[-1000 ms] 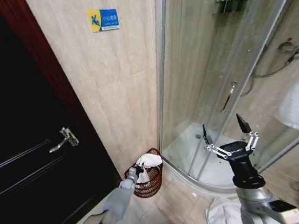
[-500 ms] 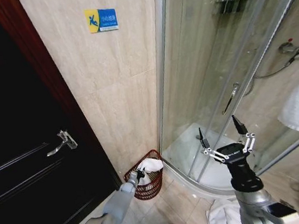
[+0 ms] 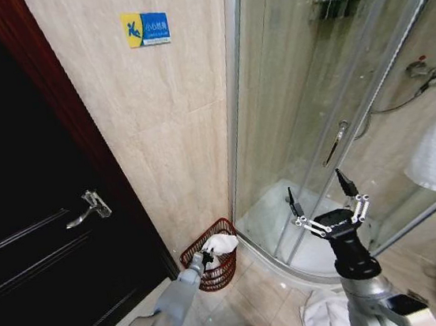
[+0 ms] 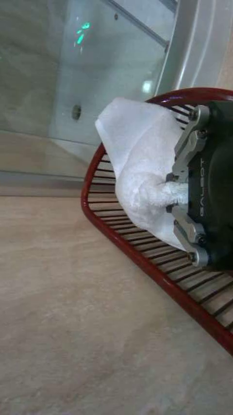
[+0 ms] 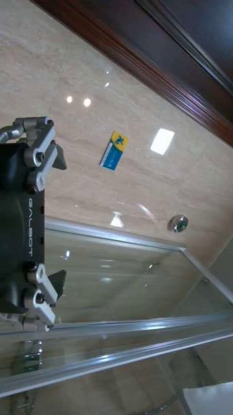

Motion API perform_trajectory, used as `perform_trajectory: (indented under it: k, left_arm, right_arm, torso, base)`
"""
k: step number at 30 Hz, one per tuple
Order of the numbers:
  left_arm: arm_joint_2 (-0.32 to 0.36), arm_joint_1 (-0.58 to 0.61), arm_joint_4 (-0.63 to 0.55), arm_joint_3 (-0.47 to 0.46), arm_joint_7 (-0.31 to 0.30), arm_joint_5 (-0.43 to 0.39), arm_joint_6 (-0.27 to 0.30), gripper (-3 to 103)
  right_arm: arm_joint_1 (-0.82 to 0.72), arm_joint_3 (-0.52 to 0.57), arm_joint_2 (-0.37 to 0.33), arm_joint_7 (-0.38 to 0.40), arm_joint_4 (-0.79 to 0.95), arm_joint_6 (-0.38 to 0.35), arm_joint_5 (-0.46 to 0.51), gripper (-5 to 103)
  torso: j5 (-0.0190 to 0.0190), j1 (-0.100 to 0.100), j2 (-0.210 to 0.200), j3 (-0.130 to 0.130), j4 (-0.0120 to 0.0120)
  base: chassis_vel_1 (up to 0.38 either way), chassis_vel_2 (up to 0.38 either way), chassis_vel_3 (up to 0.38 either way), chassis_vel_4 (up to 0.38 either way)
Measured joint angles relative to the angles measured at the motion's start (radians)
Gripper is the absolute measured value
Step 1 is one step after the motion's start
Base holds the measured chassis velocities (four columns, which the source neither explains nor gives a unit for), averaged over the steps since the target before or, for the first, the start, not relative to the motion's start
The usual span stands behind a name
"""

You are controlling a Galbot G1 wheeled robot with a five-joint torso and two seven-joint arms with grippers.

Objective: Discard the used towel into the hamper.

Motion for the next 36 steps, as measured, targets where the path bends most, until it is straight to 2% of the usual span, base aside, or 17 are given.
perform_trajectory:
  k: [18,19,21,23,24,27,28,31,34,35,36]
  left_arm:
    - [-0.028,-0.008,0.038,-0.012,-0.013,0.014,0.015,6]
    - [-0.029,-0.009,0.038,-0.012,-0.015,0.015,0.019,11]
    - [-0.03,-0.009,0.038,-0.012,-0.016,0.016,0.023,11]
    - [-0.03,-0.01,0.038,-0.012,-0.018,0.017,0.029,20]
    - [-0.03,-0.01,0.038,-0.012,-0.018,0.017,0.029,20]
    - [-0.028,-0.01,0.034,-0.013,-0.018,0.018,0.033,36]
    - [-0.028,-0.01,0.034,-0.013,-0.018,0.018,0.033,36]
    - [-0.024,-0.008,0.025,-0.013,-0.018,0.018,0.033,53]
    - [-0.023,-0.005,0.021,-0.013,-0.018,0.018,0.033,58]
    - [-0.023,-0.004,0.019,-0.013,-0.018,0.018,0.033,70]
    - [-0.023,-0.004,0.019,-0.013,-0.018,0.018,0.033,70]
  right_arm:
    - [-0.001,0.0,0.0,0.0,-0.001,0.007,-0.009,100]
    - [-0.002,0.0,0.0,0.0,-0.001,0.007,-0.011,100]
    - [-0.002,0.0,0.0,0.0,-0.002,0.007,-0.012,100]
    - [-0.002,0.0,0.0,0.0,-0.002,0.008,-0.015,100]
    - [-0.002,0.0,0.0,0.0,-0.002,0.008,-0.015,100]
    - [-0.002,0.0,0.0,0.001,-0.002,0.008,-0.018,100]
    - [-0.002,0.0,0.0,0.001,-0.002,0.008,-0.018,100]
    - [-0.003,0.0,0.0,0.001,0.0,0.008,-0.018,100]
    - [-0.004,0.0,0.0,0.001,0.001,0.008,-0.018,100]
    - [-0.004,-0.001,0.0,0.001,0.002,0.008,-0.018,100]
    - [-0.004,-0.001,0.0,0.001,0.002,0.008,-0.018,100]
  torso:
    - [-0.0001,0.0,0.0,0.0,-0.0001]
    - [-0.0001,0.0,0.0,0.0,-0.0001]
    - [-0.0001,0.0,0.0,0.0,-0.0001]
    - [-0.0001,0.0,0.0,0.0,-0.0001]
    - [-0.0001,0.0,0.0,0.0,-0.0001]
    - [-0.0001,0.0,0.0,0.0,-0.0001]
    - [-0.0001,0.0,0.0,0.0,-0.0001]
    - [0.0,0.0,0.0,0.0,-0.0001]
    - [-0.0001,0.0,0.0,0.0,0.0]
    - [-0.0001,0.0,0.0,0.0,-0.0001]
    - [-0.0001,0.0,0.0,0.0,-0.0001]
  base:
    - [0.0,0.0,0.0,0.0]
    - [0.0,0.0,0.0,0.0]
    - [0.0,0.0,0.0,0.0]
    - [0.0,0.0,0.0,0.0]
    - [0.0,0.0,0.0,0.0]
    - [0.0,0.0,0.0,0.0]
    - [0.0,0.0,0.0,0.0]
    - [0.0,0.0,0.0,0.0]
    - [0.0,0.0,0.0,0.0]
    - [0.0,0.0,0.0,0.0]
    - [0.0,0.0,0.0,0.0]
